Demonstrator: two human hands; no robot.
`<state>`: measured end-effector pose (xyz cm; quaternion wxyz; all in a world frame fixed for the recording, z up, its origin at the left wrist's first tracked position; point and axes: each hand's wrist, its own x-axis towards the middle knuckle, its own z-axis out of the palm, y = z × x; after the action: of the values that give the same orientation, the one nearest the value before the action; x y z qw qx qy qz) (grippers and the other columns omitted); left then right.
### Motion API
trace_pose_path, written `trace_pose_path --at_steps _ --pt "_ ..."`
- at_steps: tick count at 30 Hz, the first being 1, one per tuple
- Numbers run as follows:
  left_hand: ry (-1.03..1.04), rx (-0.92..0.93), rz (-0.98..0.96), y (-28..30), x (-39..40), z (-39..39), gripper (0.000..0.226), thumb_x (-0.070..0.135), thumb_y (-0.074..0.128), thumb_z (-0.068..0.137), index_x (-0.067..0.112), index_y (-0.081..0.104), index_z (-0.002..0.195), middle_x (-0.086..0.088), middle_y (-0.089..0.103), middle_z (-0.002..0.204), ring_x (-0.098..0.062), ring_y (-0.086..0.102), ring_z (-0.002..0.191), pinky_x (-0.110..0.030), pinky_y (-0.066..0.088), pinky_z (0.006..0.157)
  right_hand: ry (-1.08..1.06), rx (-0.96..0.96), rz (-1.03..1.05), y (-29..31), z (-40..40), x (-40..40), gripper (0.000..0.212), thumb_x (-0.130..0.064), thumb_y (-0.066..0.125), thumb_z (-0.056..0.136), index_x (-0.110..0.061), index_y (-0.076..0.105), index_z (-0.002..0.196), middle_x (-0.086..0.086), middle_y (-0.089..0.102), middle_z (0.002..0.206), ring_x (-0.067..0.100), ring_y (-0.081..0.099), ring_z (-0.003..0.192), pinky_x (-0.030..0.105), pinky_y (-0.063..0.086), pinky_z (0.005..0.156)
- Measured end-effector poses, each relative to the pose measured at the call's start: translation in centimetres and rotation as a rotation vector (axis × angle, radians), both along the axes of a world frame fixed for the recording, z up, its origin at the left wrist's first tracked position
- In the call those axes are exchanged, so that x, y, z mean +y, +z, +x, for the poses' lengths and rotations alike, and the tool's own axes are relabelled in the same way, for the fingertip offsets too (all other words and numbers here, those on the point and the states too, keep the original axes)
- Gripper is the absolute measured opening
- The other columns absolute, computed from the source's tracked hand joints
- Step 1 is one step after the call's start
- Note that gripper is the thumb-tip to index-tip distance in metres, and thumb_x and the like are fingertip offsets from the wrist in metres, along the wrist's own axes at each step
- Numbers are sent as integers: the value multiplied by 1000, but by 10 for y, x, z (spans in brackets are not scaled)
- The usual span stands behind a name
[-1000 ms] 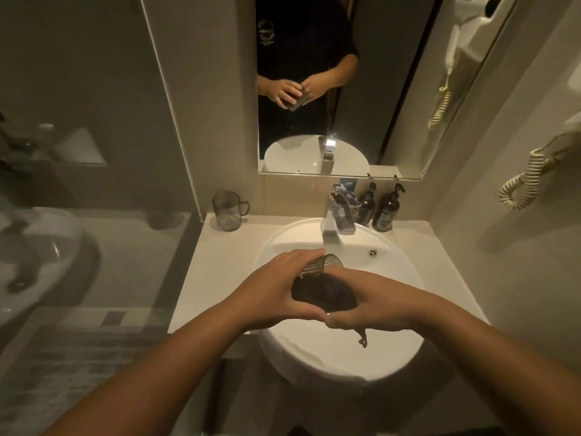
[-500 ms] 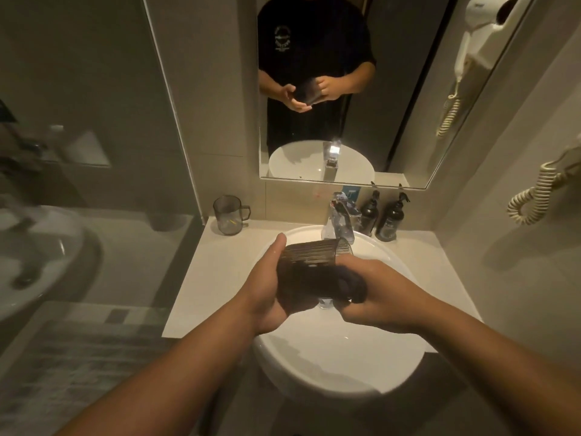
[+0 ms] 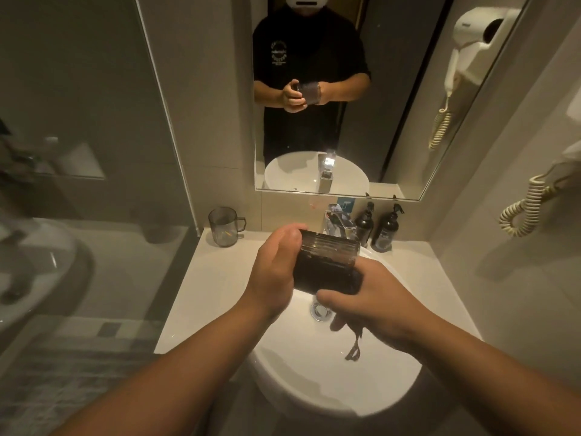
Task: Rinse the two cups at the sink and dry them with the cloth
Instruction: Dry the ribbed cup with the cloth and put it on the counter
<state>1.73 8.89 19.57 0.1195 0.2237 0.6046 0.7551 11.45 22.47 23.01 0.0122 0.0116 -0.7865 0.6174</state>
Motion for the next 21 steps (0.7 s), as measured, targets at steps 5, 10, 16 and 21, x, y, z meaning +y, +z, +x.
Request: trace_pose_path --at_steps 5,10,16,21 --pt "-77 227 -107 -4 -7 -3 42 59 43 83 40 50 120 1 63 117 -23 65 107 -44 59 87 -31 -161 -397 5 -2 -2 40 -10 72 78 -29 68 112 4 71 111 23 69 93 28 56 57" --pt "-347 -329 -41 23 -9 -11 64 85 45 73 40 70 112 -5 71 120 -27 69 110 -51 59 86 38 289 728 17 -3 22 36 -14 71 80 -33 64 110 -10 69 99 13 63 87 30 55 72" --pt "-126 -89 -44 28 8 -7 34 52 41 89 35 70 86 -6 68 97 -30 63 100 -43 56 78 -15 312 648 11 -2 12 38 -12 75 77 -24 68 111 -12 70 94 6 63 79 21 51 69" --pt "-78 266 -82 15 4 -5 27 53 41 87 41 59 102 11 64 98 -12 65 93 -25 56 69 -140 -86 -277 2 2 -2 48 -15 76 75 -19 63 121 3 72 104 14 66 75 24 50 53"
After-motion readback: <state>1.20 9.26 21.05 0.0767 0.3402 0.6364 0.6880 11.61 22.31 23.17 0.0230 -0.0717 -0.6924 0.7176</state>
